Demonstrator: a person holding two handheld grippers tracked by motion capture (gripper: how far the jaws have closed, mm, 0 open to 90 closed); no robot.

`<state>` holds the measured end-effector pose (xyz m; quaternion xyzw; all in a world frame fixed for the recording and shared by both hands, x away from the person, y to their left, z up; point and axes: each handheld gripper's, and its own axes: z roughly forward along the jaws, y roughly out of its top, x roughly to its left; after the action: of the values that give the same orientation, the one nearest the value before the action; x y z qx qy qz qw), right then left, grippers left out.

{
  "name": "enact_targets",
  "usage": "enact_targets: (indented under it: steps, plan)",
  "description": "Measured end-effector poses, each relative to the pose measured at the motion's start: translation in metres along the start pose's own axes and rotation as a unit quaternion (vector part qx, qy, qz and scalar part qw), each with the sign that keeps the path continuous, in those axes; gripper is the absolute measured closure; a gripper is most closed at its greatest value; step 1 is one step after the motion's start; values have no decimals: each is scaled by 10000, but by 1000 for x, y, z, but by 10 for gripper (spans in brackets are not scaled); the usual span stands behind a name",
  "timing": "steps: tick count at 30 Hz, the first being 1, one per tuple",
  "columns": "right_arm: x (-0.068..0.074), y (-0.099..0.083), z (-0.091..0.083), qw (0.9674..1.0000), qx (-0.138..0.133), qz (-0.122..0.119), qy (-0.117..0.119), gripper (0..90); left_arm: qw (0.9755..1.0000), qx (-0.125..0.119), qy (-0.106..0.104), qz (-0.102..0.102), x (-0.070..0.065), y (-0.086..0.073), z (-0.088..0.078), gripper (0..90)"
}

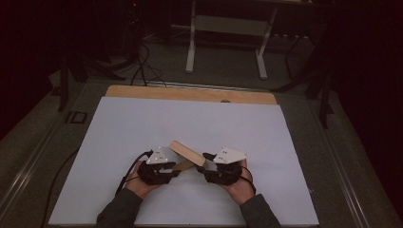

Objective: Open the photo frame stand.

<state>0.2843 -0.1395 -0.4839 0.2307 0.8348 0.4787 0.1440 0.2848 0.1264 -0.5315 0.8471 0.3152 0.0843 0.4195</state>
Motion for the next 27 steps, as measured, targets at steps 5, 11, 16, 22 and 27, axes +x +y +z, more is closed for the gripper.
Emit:
enact_targets:
  steps: [5, 11, 16, 22, 27]
  plan:
    - [3, 0, 1, 10000, 57, -75, 15, 468, 9999, 72, -41, -76, 1, -3, -1, 628]
    - [2, 0, 1, 10000, 74, -17, 34, 439, 9999, 112, -34, -96, 2, -4, -1, 592]
    - [1, 0, 2, 9999, 128, 23, 56, 336, 9998, 50, 60, -173, 4, -4, -4, 514]
    - [-3, -2, -1, 9998, 138, 111, 104, 307, 9995, -119, 114, -281, 8, -4, -11, 496]
    - [-6, -3, -2, 9997, 126, 116, 181, 309, 9987, -279, 194, -368, 13, -5, -16, 493]
